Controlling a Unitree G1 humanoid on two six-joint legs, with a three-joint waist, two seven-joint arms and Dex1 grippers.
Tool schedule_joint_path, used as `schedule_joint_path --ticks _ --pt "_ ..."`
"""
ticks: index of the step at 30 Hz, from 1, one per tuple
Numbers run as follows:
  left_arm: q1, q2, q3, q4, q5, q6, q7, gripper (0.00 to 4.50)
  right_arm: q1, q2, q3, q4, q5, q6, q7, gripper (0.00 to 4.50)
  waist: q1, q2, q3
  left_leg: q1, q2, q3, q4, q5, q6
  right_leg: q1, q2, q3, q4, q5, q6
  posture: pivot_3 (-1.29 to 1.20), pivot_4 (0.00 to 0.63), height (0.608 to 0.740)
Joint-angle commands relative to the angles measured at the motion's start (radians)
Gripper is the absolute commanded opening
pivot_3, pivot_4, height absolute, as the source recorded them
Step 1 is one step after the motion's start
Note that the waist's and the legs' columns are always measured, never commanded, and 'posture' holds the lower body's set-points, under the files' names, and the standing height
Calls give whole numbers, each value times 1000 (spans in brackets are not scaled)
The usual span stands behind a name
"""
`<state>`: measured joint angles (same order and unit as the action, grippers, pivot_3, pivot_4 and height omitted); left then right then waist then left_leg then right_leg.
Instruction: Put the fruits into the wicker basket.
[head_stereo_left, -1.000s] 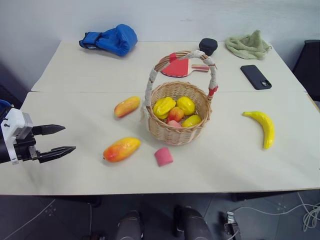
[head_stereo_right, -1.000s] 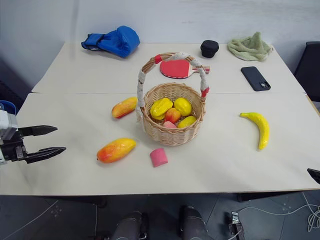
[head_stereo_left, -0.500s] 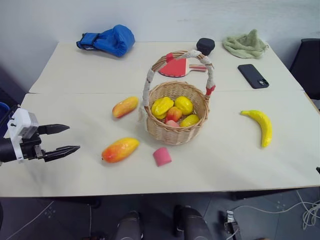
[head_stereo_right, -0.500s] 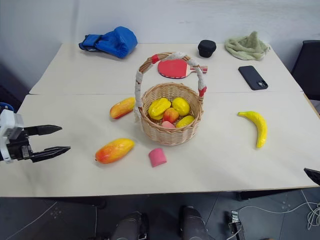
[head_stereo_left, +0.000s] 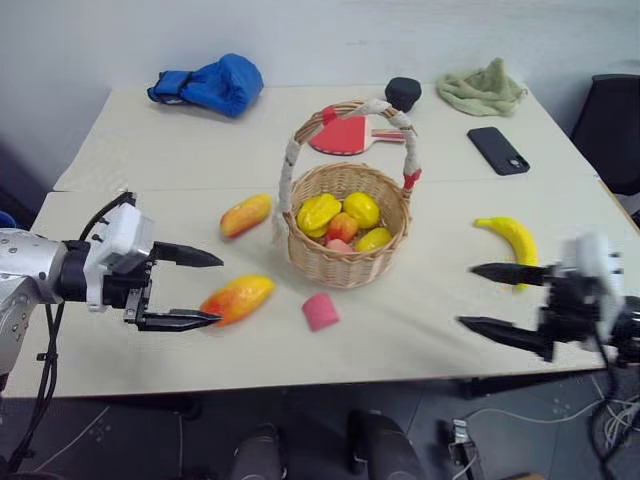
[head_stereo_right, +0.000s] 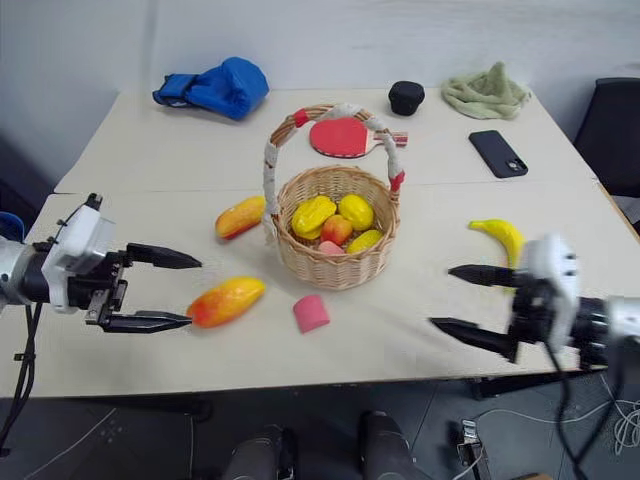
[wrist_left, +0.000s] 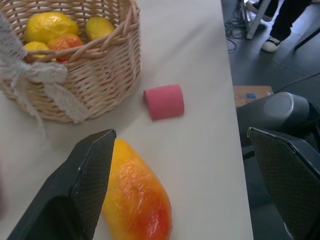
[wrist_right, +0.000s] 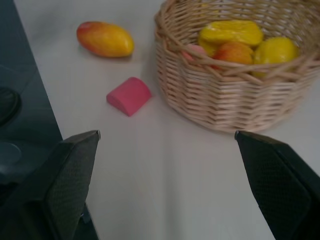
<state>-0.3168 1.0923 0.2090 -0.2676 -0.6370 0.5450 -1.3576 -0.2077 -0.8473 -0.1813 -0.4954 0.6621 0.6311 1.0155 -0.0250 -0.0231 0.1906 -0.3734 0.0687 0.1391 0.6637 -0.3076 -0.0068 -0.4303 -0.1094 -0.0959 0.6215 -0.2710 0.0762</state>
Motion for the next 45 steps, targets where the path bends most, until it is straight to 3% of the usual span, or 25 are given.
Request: schedule_joint_path --ticks 1,4,7,14,26,30,37,41,45 --pt "-40 24 -11 -28 -16 4 -24 4456 -140 85 254 44 -156 -54 -38 4500 -3 0 0 -1 -1 0 0 1 -1 -2 -1 0 1 0 0 0 150 740" --pt "-61 18 -28 -28 -8 8 -13 4456 -250 197 428 187 -283 -127 -41 4500 -3 0 0 -3 -1 7 1 2 -3 -4 -1 -1 3 0 0 0 150 740" --pt "-69 14 -33 -45 -11 20 5 4456 -312 262 506 304 -347 -190 -8 4500 -2 0 0 -8 -1 9 3 2 -4 -9 -1 -2 6 0 1 0 150 740" --pt "-78 3 -21 -74 -18 40 59 4456 -335 297 572 365 -353 -214 115 4500 -1 0 0 -17 0 8 11 1 -1 -15 -1 -5 7 1 3 0 150 740" --pt "-87 5 -19 -94 -28 56 90 4456 -353 412 611 539 -501 -292 44 4500 -4 0 0 -16 1 8 17 3 -3 -14 -2 -5 12 2 1 0 150 740" --pt "-106 -2 -32 -85 -26 55 88 4500 -323 404 575 493 -475 -291 52 3680 -2 -1 0 -17 1 8 17 3 -3 -15 -2 -5 13 1 1 0 150 740" --pt "-145 -51 -77 -56 -3 32 85 4500 -244 392 396 320 -306 -170 10 1261 -2 -1 0 -17 0 7 17 2 -3 -15 -2 -5 14 2 1 0 150 740" --pt "-173 -76 -106 -24 18 9 78 4500 -219 389 363 280 -286 -124 -29 13 -4 -1 0 -16 1 8 17 2 -3 -15 -2 -5 14 2 1 0 150 740" --pt "-193 -93 -124 -9 25 -1 75 4500 -206 382 356 260 -277 -112 -35 13 -3 -1 0 -16 1 8 17 2 -3 -15 -2 -5 14 1 1 0 150 740"
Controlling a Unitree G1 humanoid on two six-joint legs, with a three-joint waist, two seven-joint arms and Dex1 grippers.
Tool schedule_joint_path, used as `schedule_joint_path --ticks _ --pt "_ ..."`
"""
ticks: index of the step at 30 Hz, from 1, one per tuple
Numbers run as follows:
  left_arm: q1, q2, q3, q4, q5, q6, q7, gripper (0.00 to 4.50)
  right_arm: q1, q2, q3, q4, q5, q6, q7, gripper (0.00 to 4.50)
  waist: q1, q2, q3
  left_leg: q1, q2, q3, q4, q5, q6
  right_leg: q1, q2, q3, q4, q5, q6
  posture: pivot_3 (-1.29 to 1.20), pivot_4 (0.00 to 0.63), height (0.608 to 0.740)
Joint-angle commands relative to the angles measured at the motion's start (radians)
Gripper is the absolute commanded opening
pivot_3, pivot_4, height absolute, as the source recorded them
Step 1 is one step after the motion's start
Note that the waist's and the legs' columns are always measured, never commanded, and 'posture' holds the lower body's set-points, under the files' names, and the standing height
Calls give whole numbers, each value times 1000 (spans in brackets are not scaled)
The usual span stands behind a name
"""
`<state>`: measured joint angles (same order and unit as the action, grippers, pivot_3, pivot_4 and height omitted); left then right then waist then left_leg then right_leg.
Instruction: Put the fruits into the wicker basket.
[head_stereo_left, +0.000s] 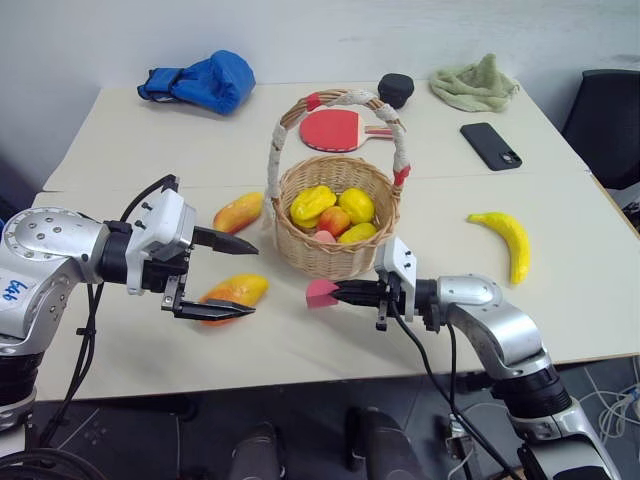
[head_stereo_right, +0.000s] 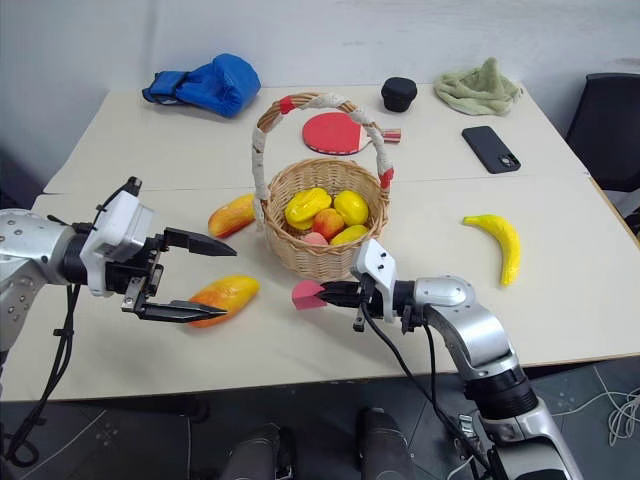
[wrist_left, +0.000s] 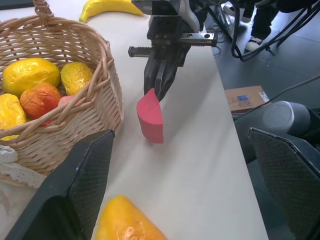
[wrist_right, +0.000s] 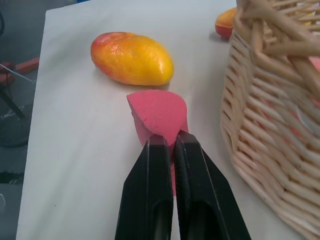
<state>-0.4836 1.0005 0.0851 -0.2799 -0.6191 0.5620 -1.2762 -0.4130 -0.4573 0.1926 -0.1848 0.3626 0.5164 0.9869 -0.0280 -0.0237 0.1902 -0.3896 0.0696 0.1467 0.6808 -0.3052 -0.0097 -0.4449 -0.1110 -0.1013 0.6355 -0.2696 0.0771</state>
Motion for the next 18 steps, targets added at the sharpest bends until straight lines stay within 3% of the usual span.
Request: schedule_joint_path --ticks 1,6,13,18 --pt "-31 -3 -3 10 10 -22 -9 4500 -3 0 -21 -45 23 5 -17 13 0 0 0 0 0 0 0 0 0 0 0 0 0 0 0 0 150 740" --pt "-39 -3 -4 18 9 -23 -9 4500 5 -22 -38 -60 28 3 -24 13 0 0 0 0 0 0 0 0 0 0 0 0 0 0 0 0 150 740" --pt "-63 -30 -9 9 -17 0 3 4500 107 -171 -177 -243 155 98 12 13 8 0 0 -1 -1 0 0 -1 1 0 0 0 -3 0 0 0 150 740" --pt "-110 -105 -4 5 -85 58 36 4500 258 -338 -621 -315 338 262 -38 13 28 0 0 -1 -1 0 0 -1 2 1 -1 0 -6 1 1 0 150 740"
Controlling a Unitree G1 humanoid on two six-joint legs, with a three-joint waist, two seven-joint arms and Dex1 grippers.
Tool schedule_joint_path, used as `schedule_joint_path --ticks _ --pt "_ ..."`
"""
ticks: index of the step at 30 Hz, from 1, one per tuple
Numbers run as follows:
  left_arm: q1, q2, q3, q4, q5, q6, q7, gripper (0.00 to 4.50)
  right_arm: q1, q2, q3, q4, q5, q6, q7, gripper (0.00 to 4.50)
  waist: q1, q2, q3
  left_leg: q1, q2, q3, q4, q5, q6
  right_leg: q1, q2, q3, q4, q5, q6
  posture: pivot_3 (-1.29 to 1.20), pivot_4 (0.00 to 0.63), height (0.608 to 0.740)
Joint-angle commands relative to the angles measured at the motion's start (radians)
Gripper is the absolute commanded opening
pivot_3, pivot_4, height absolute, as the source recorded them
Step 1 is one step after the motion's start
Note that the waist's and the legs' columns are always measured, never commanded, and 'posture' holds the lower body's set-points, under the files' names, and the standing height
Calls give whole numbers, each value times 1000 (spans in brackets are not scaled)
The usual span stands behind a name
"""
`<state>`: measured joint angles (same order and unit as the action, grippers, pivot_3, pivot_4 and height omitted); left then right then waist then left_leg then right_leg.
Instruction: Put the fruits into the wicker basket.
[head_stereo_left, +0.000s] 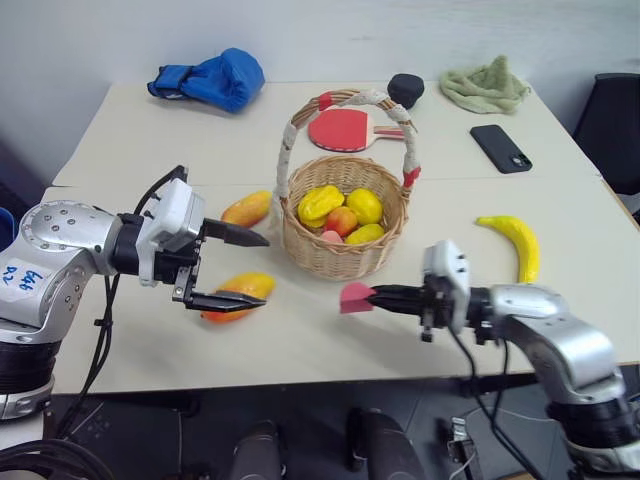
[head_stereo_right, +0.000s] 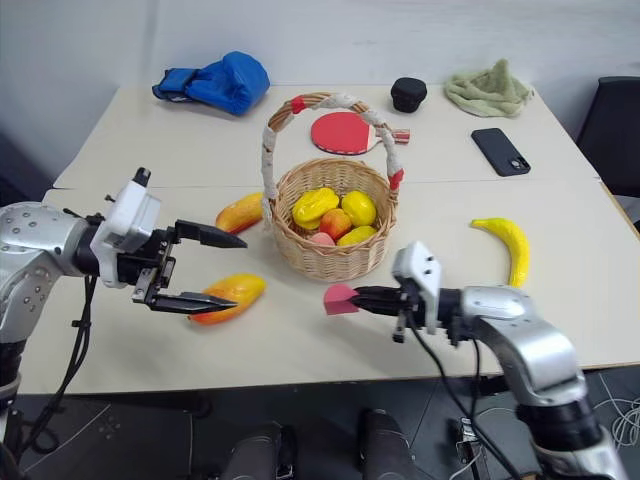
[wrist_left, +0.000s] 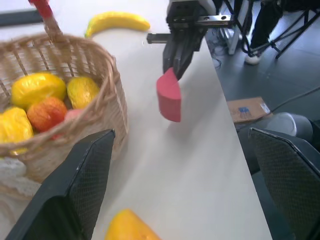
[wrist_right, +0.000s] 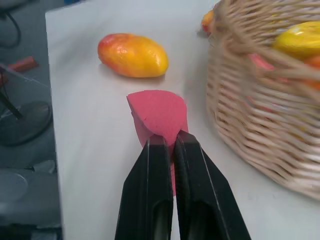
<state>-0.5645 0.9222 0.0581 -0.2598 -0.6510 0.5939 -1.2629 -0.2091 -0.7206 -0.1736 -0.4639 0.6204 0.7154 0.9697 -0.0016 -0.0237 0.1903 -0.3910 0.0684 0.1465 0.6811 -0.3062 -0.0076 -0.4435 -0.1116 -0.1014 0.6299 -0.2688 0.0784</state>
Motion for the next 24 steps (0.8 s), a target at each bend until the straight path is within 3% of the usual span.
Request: schedule_joint_path --ticks 1,4,6,14,17,24 --pt "-34 -38 25 -16 -63 37 29 4500 87 -104 -324 -22 82 75 -24 13 7 0 0 0 0 0 0 0 0 0 0 0 -1 0 0 0 150 740" --pt "-38 -68 18 -32 -78 55 45 4500 169 -168 -511 100 19 75 -75 13 14 0 0 0 0 0 0 -2 5 2 0 0 -3 0 1 0 150 740" --pt "-25 -83 5 -46 -70 49 53 4500 200 -193 -568 228 -66 27 -132 13 13 0 0 1 0 0 0 -3 5 2 0 0 -3 0 1 0 150 740" --pt "23 -91 -8 -72 -36 25 66 4500 150 -166 -466 597 -317 -172 -385 13 -10 0 0 4 -1 1 -1 1 1 4 0 1 -2 1 1 0 150 740" --pt "36 -84 -1 -78 -37 25 72 4500 112 -168 -456 676 -336 -190 -428 768 -13 1 0 4 -1 1 -1 1 1 4 0 1 -2 1 1 0 150 740" --pt "72 -66 31 -71 -26 19 98 4500 115 -241 -531 678 -264 -156 -343 3298 -21 1 0 4 -1 1 -1 1 1 4 0 2 -2 1 1 0 150 740"
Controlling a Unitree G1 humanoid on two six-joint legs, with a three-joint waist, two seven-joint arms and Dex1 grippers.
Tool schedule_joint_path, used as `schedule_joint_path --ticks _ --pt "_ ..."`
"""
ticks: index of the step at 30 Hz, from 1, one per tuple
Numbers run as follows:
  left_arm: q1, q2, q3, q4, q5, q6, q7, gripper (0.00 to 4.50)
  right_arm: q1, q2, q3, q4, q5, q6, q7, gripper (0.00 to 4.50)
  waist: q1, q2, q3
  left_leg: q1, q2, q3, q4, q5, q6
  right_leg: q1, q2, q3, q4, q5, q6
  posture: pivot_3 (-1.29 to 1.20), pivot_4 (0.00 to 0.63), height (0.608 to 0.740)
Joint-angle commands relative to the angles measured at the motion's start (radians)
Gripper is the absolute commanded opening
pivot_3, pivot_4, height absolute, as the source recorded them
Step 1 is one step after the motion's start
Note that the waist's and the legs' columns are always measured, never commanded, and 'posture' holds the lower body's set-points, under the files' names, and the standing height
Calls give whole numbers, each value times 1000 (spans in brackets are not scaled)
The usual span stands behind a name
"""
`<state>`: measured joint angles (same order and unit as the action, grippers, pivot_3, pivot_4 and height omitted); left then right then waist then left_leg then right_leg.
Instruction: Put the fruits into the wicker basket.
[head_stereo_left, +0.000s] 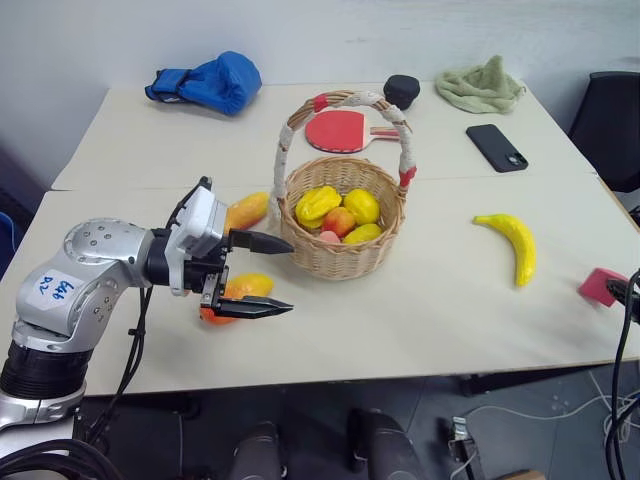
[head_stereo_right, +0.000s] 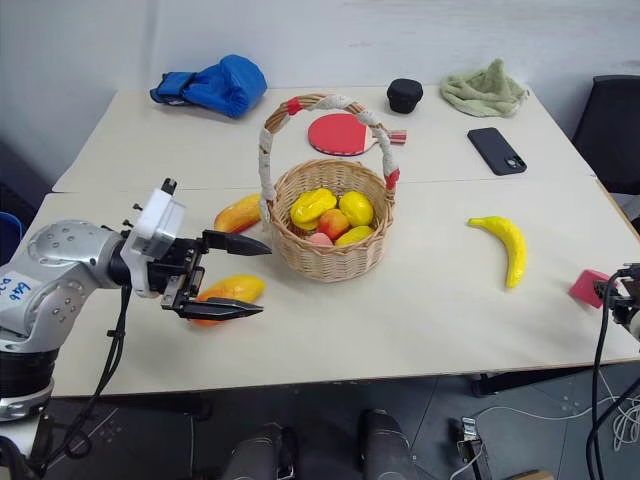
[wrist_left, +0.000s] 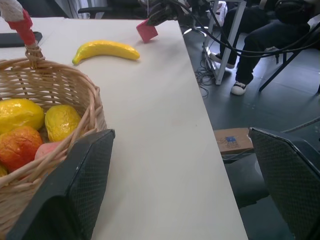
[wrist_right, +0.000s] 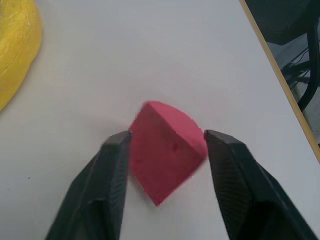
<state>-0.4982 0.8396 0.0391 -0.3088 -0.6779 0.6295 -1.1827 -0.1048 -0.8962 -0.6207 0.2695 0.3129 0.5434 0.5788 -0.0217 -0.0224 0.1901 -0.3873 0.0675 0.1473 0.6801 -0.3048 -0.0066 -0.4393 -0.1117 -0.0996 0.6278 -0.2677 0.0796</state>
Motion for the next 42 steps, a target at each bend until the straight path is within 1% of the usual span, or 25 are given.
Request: schedule_joint_path --ticks 1,3,4,7,9,11,12,15,17,20,23,25,26,29,32,35,38,40,41,42 --pt "16 21 64 -18 -1 -13 26 4500 22 -80 -106 -88 67 33 79 3657 -1 0 0 0 0 0 0 0 0 0 0 0 0 0 0 0 150 740" --pt "49 43 107 -12 -2 -4 42 4500 41 -120 -154 -168 124 83 152 4379 -1 0 0 0 0 0 0 0 0 0 0 0 0 0 0 0 150 740" --pt "66 53 126 -11 -2 -1 48 4500 47 -135 -171 -206 150 107 179 4447 -5 1 0 0 0 -1 0 0 0 0 0 0 0 0 0 0 150 740" --pt "155 99 225 -2 -3 7 63 4500 40 -190 -206 -393 317 226 313 4447 -13 0 0 2 1 -2 -2 -1 1 0 0 1 0 0 0 0 150 740" --pt "192 115 263 -5 -9 17 76 4500 36 -207 -200 -496 429 298 380 4447 -12 0 0 5 2 -4 -6 -2 3 0 1 3 0 0 0 0 150 740" --pt "232 131 281 -20 -1 17 81 4500 42 -216 -175 -612 525 330 443 4447 -6 0 0 5 2 -5 -8 -2 3 0 1 3 -1 0 -1 0 150 740" --pt "251 142 285 -20 13 10 81 4500 31 -219 -150 -668 566 339 450 4447 -5 0 0 5 2 -5 -9 -2 3 0 1 2 -2 0 -1 0 150 740" --pt "263 166 282 30 76 -43 88 4500 -64 -208 -53 -782 671 357 392 4447 -1 0 1 5 1 -5 -11 -2 3 -1 -1 2 -4 0 -1 0 150 740" --pt "224 171 267 70 84 -35 98 4500 -127 -201 19 -832 713 361 354 4447 3 0 0 1 -1 -5 -11 -1 4 -4 -2 2 -4 0 -1 0 150 740" --pt "214 196 213 44 92 3 86 4500 -184 -201 120 -902 752 354 340 4447 9 -1 1 0 -1 -5 -12 -1 5 -4 -2 1 -6 1 -2 0 150 740" --pt "238 197 130 27 163 -12 115 4500 -225 -194 188 -938 766 340 315 4447 17 -1 1 0 -1 -3 -14 -2 3 -5 -3 1 -7 1 -1 0 150 740" --pt "234 165 62 43 224 -16 170 4500 -251 -183 220 -943 779 336 292 4447 19 -1 0 0 -1 -2 -14 -2 2 -6 -2 0 -7 1 -1 0 150 740" --pt "226 152 40 47 239 -11 187 4500 -260 -179 231 -943 780 334 283 4447 20 -1 1 0 -1 -2 -13 -2 2 -6 -3 0 -7 1 -1 0 150 740" --pt "212 123 -6 64 258 19 205 4500 -220 -181 214 -929 745 306 307 4447 22 -2 0 -1 -1 -1 -13 -3 2 -6 -2 -2 -8 1 -1 0 150 740" --pt "206 113 -65 105 323 -11 218 4500 -190 -185 198 -925 732 284 327 4447 22 -2 0 -2 -1 -1 -13 -3 2 -6 -2 -2 -8 1 0 0 150 740" --pt "185 88 -96 134 351 -19 227 4500 -181 -185 199 -919 718 264 331 4447 22 -2 0 -1 0 -1 -13 -3 2 -6 -3 -3 -7 1 0 0 150 740" --pt "174 79 -102 144 365 -30 215 3927 -179 -186 201 -915 710 251 334 4500 20 -2 0 -1 0 -1 -12 -4 5 -5 -3 -2 -7 1 0 0 150 740" --pt "175 82 -100 137 360 -29 197 3295 -178 -186 202 -914 708 246 334 4500 18 -2 0 0 0 -1 -12 -4 6 -5 -3 -2 -6 1 -1 0 150 740" --pt "180 88 -96 126 354 -33 182 3083 -176 -186 203 -913 706 243 335 4500 19 -2 0 0 0 -1 -12 -3 6 -5 -3 -2 -6 1 -1 0 150 740" --pt "183 93 -92 113 347 -38 166 3027 -175 -186 203 -911 702 239 335 4500 19 -2 0 0 0 -1 -12 -3 6 -5 -3 -2 -6 1 -1 0 150 740"
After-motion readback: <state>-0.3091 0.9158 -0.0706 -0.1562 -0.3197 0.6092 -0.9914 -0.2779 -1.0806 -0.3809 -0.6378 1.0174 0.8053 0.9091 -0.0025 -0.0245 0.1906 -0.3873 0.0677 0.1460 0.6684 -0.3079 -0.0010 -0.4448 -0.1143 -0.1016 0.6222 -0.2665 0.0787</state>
